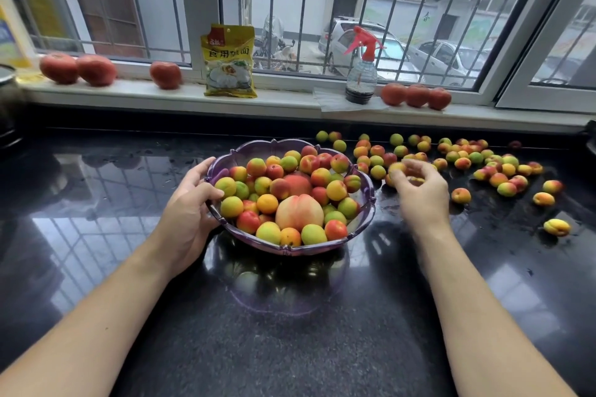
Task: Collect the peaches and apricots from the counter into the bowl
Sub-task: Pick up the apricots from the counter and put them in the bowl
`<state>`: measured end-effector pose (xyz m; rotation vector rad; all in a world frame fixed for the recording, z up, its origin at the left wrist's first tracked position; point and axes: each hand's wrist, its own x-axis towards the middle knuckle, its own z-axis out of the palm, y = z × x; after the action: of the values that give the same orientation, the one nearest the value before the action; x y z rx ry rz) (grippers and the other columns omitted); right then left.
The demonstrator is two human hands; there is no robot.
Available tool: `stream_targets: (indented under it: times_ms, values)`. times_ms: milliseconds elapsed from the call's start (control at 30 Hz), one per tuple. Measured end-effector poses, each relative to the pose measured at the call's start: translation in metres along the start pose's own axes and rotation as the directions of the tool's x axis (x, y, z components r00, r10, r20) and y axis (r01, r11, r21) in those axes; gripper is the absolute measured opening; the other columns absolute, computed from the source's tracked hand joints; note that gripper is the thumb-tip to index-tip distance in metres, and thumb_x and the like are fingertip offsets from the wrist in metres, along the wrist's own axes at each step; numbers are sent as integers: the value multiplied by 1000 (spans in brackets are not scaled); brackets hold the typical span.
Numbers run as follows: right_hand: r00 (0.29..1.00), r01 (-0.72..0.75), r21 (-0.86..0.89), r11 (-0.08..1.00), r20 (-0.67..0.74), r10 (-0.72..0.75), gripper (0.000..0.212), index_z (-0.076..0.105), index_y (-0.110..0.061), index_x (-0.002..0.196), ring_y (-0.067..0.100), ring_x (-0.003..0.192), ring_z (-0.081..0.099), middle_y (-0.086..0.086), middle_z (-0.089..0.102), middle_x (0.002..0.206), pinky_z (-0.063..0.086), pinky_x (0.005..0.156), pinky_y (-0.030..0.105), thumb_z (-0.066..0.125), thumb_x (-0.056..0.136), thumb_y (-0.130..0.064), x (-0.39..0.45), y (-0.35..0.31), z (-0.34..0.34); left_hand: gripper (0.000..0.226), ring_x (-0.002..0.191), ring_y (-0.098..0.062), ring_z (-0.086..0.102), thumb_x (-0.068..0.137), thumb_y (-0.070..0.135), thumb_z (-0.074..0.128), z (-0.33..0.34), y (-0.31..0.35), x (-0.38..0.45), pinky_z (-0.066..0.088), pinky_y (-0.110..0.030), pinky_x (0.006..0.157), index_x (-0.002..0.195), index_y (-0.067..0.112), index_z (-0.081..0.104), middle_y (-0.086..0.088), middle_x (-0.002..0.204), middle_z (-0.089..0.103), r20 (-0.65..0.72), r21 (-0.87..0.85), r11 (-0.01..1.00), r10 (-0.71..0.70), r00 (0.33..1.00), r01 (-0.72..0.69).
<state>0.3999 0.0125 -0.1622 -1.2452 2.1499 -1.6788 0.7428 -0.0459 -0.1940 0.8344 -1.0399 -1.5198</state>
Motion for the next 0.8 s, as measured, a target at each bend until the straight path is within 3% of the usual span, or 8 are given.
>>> stream_targets:
  times_ms: [33,100,233,333,467,567,667,800]
  values:
    - [998,50,135,990,41,-56,21,68,-27,112,10,101,66,-7,69,109,51,77,16,72,93,-33,-3,-11,0,68,120,-31,71,76,8,56,1,1,-1,60,-51,98,141,28,55,-8,130,72,-2,9,1000,0,1000,0]
    - [974,112,239,965,165,-154,16,68,-32,106,4,99,67,-10,72,104,54,77,15,72,92,-38,-10,-27,6,67,120,-31,70,77,11,56,4,2,-4,56,-55,102,141,30,54,-9,133,70,-10,25,1000,1,1000,0]
    - [915,144,159,977,355,-193,28,70,-26,117,7,109,64,-10,70,112,56,85,26,73,90,-36,-18,-39,26,71,117,-26,72,80,15,55,6,2,-5,63,-44,91,149,30,48,-7,134,68,-12,56,998,13,1000,-12]
    - [948,47,260,964,294,-126,24,70,-25,114,9,108,66,-7,72,110,56,87,29,70,93,-35,-16,-37,28,75,115,-23,73,81,19,57,5,0,-5,63,-34,82,153,32,43,-4,133,69,-3,75,997,18,1000,-18]
    - [992,-129,353,927,48,119,12,70,-22,101,19,103,66,0,72,101,56,91,37,61,97,-29,-9,-22,21,80,119,-21,71,80,22,60,6,-1,-5,60,-36,88,156,32,41,0,132,71,3,129,991,21,1000,-22]
    - [974,-219,284,933,9,226,13,68,-20,104,22,105,65,3,70,104,56,93,40,56,99,-19,-11,-11,21,71,115,-26,72,74,15,52,10,0,-6,61,-38,86,144,28,56,-4,127,74,11,149,988,39,999,-40]
    - [977,-213,267,940,28,213,13,65,-26,101,18,103,64,0,68,104,57,92,39,55,100,-17,-15,-10,26,66,111,-24,72,66,13,48,15,2,-6,60,-42,91,126,28,70,-1,116,77,-100,199,974,131,986,-110]
    - [971,-148,123,981,209,120,18,66,-25,100,23,103,64,3,68,106,55,86,35,54,96,-12,14,-24,45,65,103,-13,72,61,14,48,7,8,-2,57,-34,88,120,27,72,10,103,79,-272,195,971,187,944,-136]
